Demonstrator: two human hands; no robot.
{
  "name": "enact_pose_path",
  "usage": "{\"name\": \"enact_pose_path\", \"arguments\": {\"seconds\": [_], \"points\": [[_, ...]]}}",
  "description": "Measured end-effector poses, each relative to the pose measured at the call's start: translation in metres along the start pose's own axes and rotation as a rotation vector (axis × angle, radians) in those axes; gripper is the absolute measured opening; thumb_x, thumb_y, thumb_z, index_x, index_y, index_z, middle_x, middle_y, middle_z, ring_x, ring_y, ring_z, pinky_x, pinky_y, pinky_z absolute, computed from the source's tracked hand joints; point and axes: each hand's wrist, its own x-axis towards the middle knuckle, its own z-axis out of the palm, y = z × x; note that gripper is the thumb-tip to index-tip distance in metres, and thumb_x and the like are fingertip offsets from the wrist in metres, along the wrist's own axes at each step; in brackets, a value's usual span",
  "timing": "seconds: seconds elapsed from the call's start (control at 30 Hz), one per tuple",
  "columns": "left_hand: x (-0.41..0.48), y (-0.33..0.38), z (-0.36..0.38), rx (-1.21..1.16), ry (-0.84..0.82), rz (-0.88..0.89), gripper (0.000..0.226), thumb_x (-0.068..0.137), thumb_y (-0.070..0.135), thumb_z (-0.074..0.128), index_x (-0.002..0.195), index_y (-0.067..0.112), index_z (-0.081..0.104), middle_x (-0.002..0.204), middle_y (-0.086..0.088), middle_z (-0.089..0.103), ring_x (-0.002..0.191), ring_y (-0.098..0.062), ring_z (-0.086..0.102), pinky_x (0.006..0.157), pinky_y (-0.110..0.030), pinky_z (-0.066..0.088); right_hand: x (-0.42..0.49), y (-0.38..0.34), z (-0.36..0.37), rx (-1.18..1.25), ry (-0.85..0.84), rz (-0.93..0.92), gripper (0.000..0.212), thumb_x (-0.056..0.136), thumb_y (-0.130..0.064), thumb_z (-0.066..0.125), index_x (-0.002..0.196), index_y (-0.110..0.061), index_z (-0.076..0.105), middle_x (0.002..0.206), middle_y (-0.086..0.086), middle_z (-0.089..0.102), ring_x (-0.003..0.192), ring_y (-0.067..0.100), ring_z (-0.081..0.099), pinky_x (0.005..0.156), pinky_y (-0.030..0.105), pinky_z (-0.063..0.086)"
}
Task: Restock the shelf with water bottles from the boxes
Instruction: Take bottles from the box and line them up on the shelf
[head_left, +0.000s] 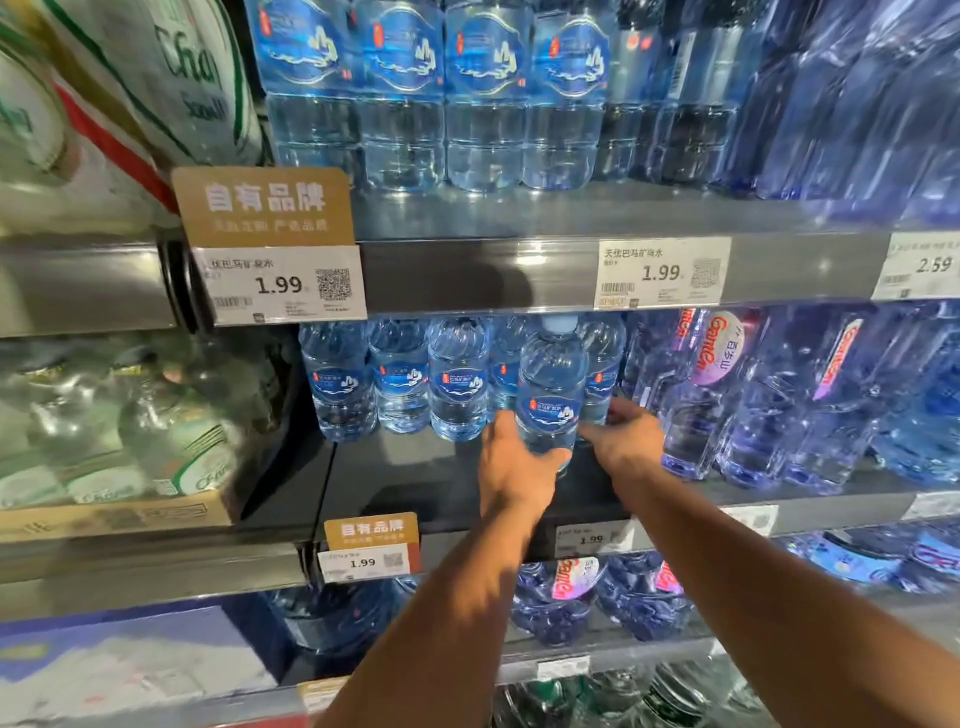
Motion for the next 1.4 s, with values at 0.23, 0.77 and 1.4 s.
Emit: {"name": "enact_pose_path", "arguments": {"seconds": [0.23,0.77,1.4], "points": [[0.003,-0.001,-0.002,-0.059,-0.033,-0.034,0.05,0.067,0.027,0.081,0.108,0.021,0.054,0.109,0.0,0.059,0.099,-0.019,0.06,0.083,-0.031,0.049,-0.002,-0.004,0.01,-0.052,0.044,0.061,0.034,0.076,-0.014,0.078,0.107,-0.006,0.066,0.1,0.01,0.069,0.097,0.024,0.064,0.091,0.031,0.049],[-0.018,0.041,0.009,-0.61,-0.143,-0.233,0.031,0.089,0.059,0.048,0.087,0.033,0.065,0.112,0.007,0.064,0.112,-0.014,0.056,0.102,-0.033,0.041,-0.06,-0.014,-0.02,0.619,-0.157,0.118,0.039,0.104,-0.042,0.024,0.119,-0.025,0.056,0.12,-0.009,0.058,0.091,-0.002,0.057,0.089,0.025,0.038],[-0.024,0.063,0.037,-0.811,-0.254,-0.297,0.054,0.096,0.056,0.032,0.126,0.022,0.062,0.132,0.002,0.056,0.121,-0.011,0.048,0.108,-0.033,0.032,-0.064,-0.024,-0.042,0.733,-0.112,0.168,0.055,0.103,-0.047,0.016,0.15,-0.021,0.028,0.154,-0.005,0.029,0.144,0.014,0.022,0.109,0.03,0.022]]}}
